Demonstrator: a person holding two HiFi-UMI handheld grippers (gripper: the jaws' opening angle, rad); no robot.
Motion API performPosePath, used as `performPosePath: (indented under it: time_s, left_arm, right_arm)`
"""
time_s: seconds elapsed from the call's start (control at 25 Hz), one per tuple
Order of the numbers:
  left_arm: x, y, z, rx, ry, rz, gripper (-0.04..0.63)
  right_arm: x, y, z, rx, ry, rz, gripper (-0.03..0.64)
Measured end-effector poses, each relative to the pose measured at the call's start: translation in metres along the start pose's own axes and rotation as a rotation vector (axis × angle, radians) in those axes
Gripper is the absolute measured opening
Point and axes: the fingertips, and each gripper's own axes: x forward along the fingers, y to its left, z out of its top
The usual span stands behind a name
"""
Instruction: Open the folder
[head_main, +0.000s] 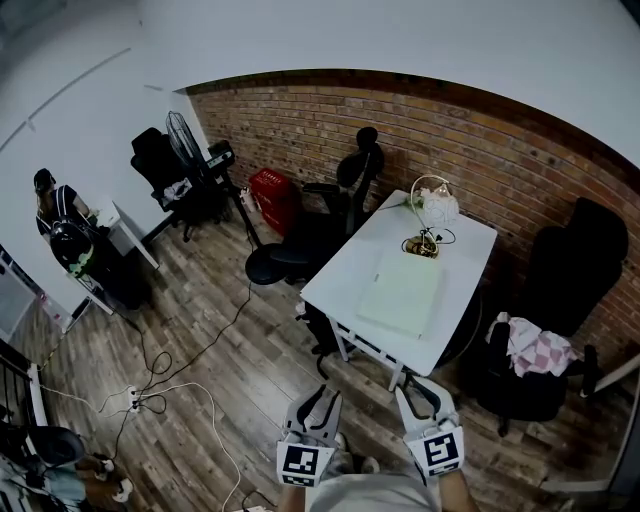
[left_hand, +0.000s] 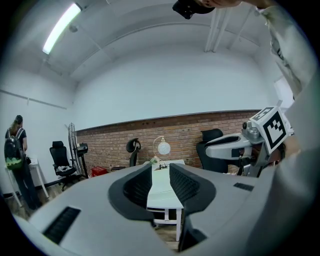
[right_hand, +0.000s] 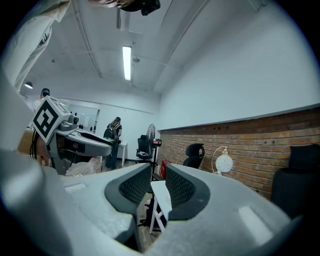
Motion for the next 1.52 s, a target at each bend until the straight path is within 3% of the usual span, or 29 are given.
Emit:
performPosePath:
  time_s: [0.8, 1.2, 1.52]
  left_arm:
    - [0.068, 0.051, 0.001, 0.015, 0.0, -0.039, 0.109]
    - [0.117, 0.088, 0.002, 0.04, -0.003, -0.119, 0.109]
    - [0.162, 0.12, -0.007, 0.014, 0.054, -0.199, 0.109]
  right_arm:
    - [0.073, -0.033, -0.007, -0.001, 0.022, -0.037, 0.087]
    - [0.12, -0.052, -0.012, 0.011, 0.06, -0.098, 0.087]
    - [0.161, -0.068, -0.019, 0.023, 0.119, -0.169, 0.087]
